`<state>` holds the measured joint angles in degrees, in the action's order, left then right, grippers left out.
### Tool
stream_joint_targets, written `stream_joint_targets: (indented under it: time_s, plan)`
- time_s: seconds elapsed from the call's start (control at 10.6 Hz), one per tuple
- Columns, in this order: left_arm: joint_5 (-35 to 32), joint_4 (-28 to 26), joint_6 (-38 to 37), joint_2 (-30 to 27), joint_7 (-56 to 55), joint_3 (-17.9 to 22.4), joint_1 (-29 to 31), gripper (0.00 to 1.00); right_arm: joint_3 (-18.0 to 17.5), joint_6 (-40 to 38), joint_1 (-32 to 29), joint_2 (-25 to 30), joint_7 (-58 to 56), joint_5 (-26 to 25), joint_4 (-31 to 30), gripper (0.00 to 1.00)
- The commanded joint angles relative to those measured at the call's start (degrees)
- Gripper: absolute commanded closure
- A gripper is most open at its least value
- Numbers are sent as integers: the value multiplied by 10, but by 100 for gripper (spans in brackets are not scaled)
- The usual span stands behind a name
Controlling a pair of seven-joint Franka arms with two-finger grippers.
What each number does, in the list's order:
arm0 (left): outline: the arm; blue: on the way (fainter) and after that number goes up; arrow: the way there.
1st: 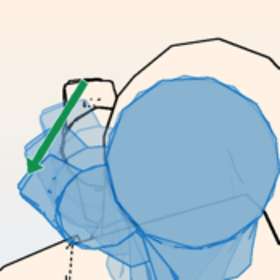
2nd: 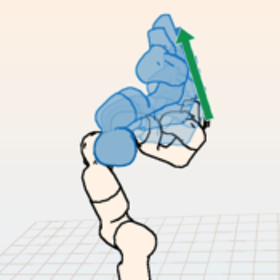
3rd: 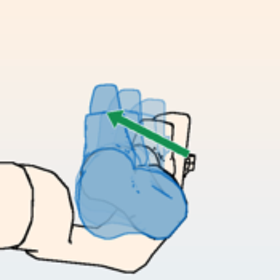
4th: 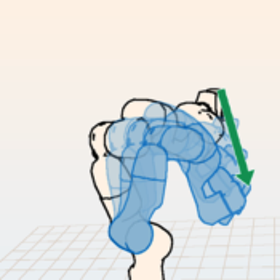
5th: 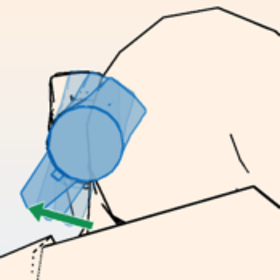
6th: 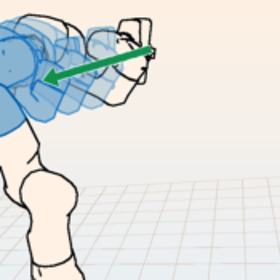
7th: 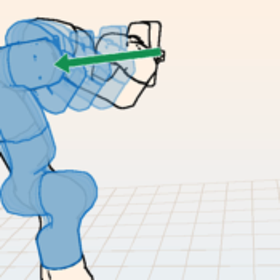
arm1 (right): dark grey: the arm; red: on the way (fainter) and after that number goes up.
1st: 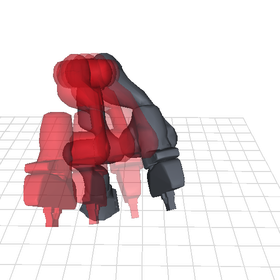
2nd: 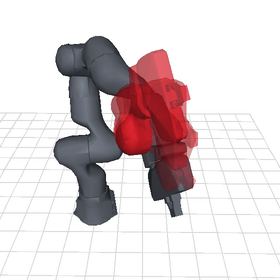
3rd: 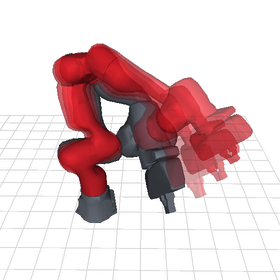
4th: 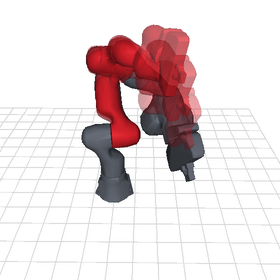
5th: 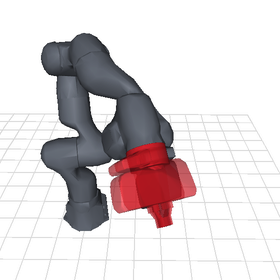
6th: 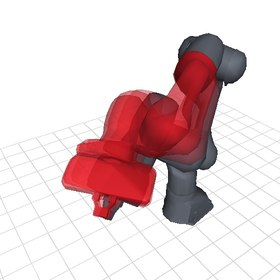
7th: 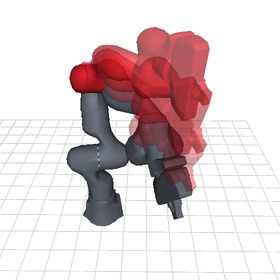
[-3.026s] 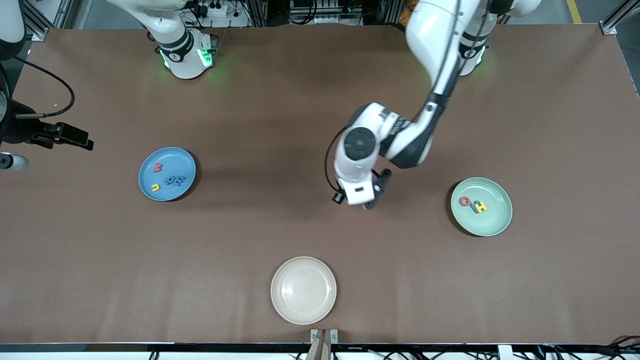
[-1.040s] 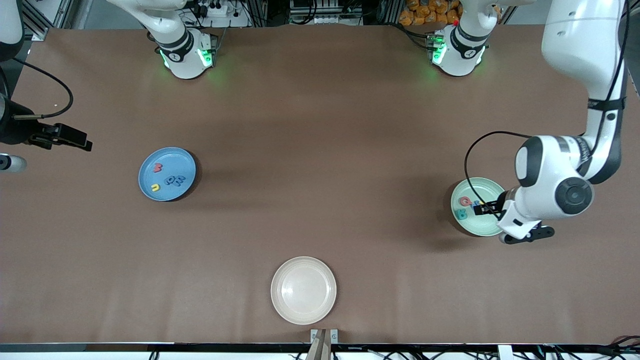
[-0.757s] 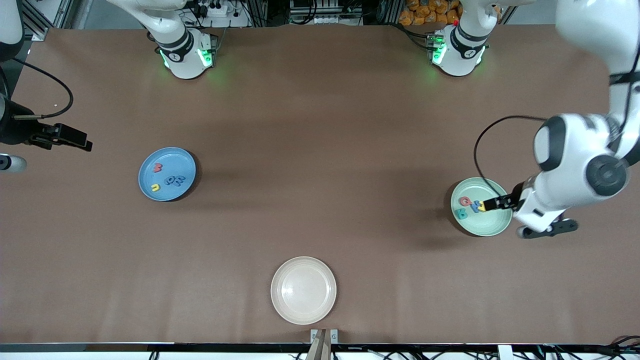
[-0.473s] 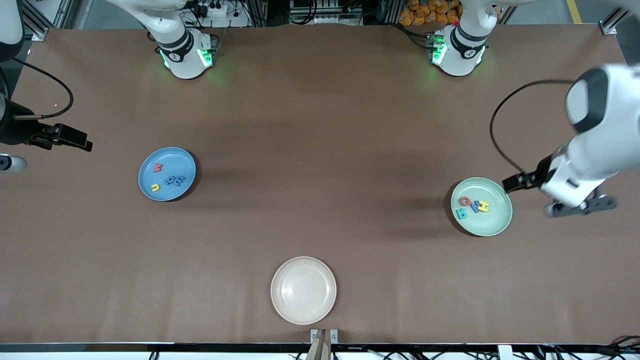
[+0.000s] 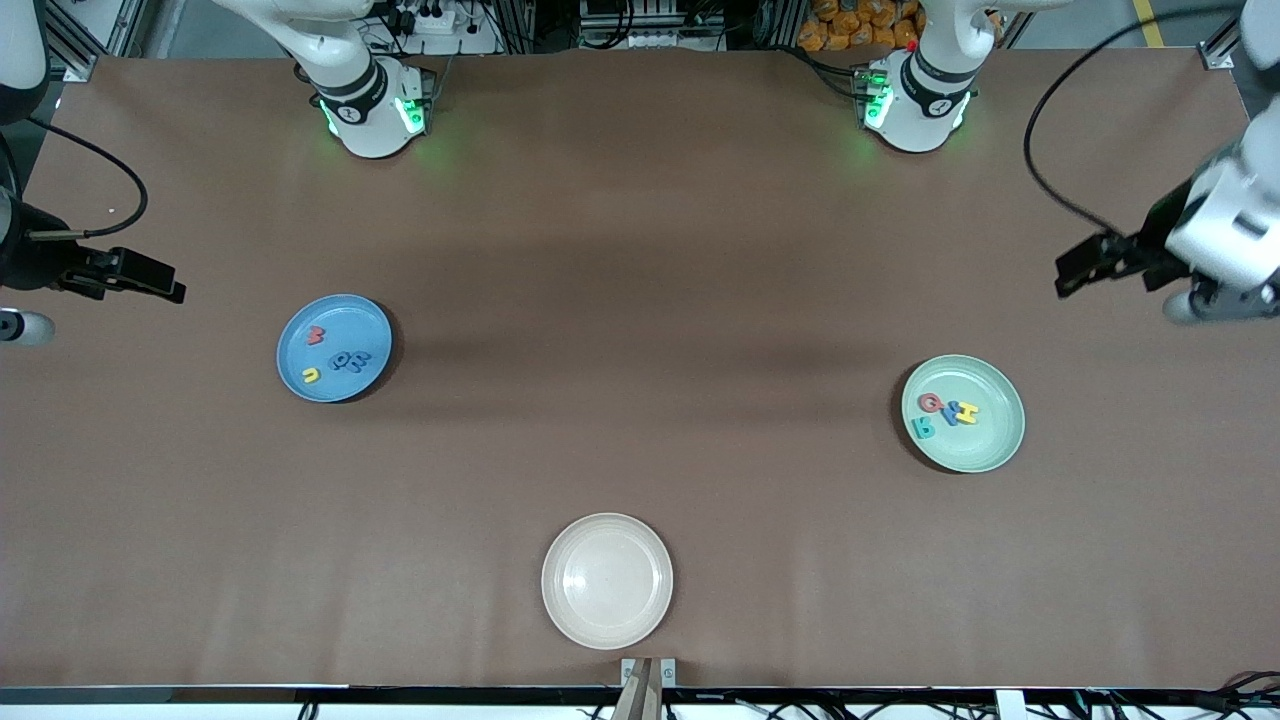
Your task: Sort upper and lower case letters into plates
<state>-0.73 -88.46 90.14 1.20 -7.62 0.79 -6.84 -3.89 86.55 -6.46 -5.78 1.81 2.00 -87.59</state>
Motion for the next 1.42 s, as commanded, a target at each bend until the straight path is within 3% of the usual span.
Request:
stream_joint_targets:
  time_s: [0.0, 1.32]
  plan:
    - [-14, 25, -26, -17, 22, -5, 5, 0, -5, -9, -6, -5, -5, -9, 12, 0]
    - [-1, 18, -32, -39, 22, 0, -3, 0, -5, -6, -7, -5, 0, -9, 13, 0]
